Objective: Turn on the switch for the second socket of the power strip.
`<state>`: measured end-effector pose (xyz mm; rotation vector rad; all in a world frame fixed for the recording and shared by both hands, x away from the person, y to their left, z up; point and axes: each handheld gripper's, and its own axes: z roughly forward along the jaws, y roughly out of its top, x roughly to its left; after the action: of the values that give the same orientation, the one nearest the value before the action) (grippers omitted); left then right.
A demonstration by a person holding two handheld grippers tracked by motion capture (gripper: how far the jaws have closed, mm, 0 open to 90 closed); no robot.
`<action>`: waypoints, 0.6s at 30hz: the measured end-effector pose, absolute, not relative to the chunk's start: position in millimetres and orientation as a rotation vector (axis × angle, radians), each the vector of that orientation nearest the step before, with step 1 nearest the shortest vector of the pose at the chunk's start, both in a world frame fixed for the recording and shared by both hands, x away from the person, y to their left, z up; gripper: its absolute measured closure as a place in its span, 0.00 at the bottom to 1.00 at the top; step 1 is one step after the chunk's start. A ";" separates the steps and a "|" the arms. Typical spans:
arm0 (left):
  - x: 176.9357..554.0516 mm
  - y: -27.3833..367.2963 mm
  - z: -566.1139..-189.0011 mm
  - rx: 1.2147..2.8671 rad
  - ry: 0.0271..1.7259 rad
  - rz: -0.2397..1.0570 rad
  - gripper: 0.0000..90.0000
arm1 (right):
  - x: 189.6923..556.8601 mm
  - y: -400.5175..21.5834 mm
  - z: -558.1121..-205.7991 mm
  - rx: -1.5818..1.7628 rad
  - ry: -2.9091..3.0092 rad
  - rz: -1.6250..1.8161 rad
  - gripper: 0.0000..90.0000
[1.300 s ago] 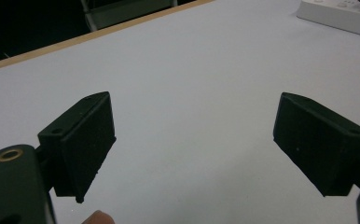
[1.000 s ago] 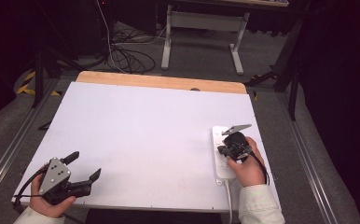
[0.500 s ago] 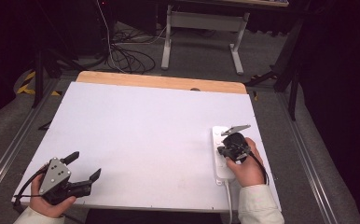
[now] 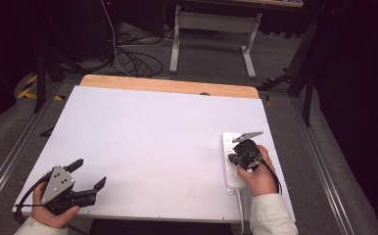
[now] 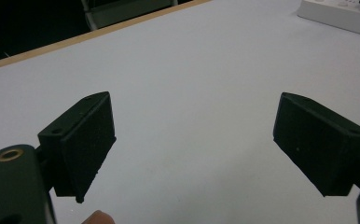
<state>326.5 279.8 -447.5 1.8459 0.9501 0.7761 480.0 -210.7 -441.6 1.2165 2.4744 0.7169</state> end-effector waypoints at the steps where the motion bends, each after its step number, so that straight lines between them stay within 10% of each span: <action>1: 326.4 279.8 -447.5 1.845 0.950 0.776 0.14 | 480.0 -210.6 -441.7 1.217 2.474 0.717 1.00; 18: 326.2 280.2 -447.4 1.840 0.951 0.773 0.14 | 479.2 -211.0 -443.3 1.225 2.463 0.740 1.00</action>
<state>326.2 280.2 -447.4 1.8396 0.9510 0.7734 479.2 -211.0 -443.3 1.2254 2.4633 0.7396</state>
